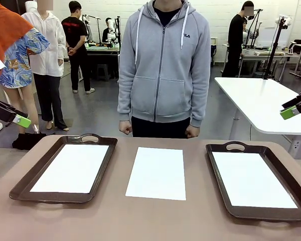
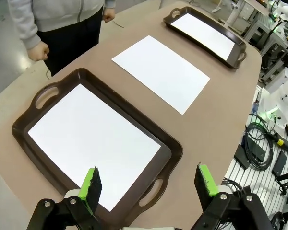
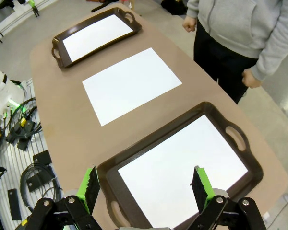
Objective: Sort the A4 documents.
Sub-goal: Receive the A4 Paper.
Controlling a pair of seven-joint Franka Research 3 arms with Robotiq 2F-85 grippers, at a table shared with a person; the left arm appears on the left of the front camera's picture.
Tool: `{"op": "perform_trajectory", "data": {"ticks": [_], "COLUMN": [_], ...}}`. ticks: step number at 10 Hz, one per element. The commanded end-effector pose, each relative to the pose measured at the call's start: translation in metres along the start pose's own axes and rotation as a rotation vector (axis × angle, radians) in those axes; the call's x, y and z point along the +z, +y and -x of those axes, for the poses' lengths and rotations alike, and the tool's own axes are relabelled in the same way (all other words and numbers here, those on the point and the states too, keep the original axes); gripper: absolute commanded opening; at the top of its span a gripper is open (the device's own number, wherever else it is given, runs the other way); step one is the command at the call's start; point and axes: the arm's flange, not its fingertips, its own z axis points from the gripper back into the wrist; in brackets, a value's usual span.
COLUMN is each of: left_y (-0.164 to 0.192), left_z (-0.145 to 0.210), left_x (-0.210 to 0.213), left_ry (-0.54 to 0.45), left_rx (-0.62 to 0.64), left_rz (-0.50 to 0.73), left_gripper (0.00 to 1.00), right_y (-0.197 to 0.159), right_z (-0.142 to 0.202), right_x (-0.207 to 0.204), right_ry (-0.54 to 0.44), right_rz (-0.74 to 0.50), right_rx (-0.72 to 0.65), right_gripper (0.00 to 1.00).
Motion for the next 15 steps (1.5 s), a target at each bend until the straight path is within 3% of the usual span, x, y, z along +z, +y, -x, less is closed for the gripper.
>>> {"op": "perform_trajectory", "data": {"ticks": [1,15], "left_y": [0.0028,0.0008], "left_z": [-0.0065,-0.0004], "left_x": [-0.0019,-0.0012], "left_ry": [-0.015,0.004], "left_rx": [0.031,0.003], "left_rz": [-0.017,-0.004], "left_gripper": [1.00,1.00], "right_y": [0.0008,0.0008], "right_z": [-0.0002,-0.0002], "right_x": [-0.0008,-0.0008], "right_ry": [-0.002,-0.002], "right_rz": [-0.004,-0.004], "right_rx": [-0.001,-0.001], "right_gripper": [1.00,1.00]}}
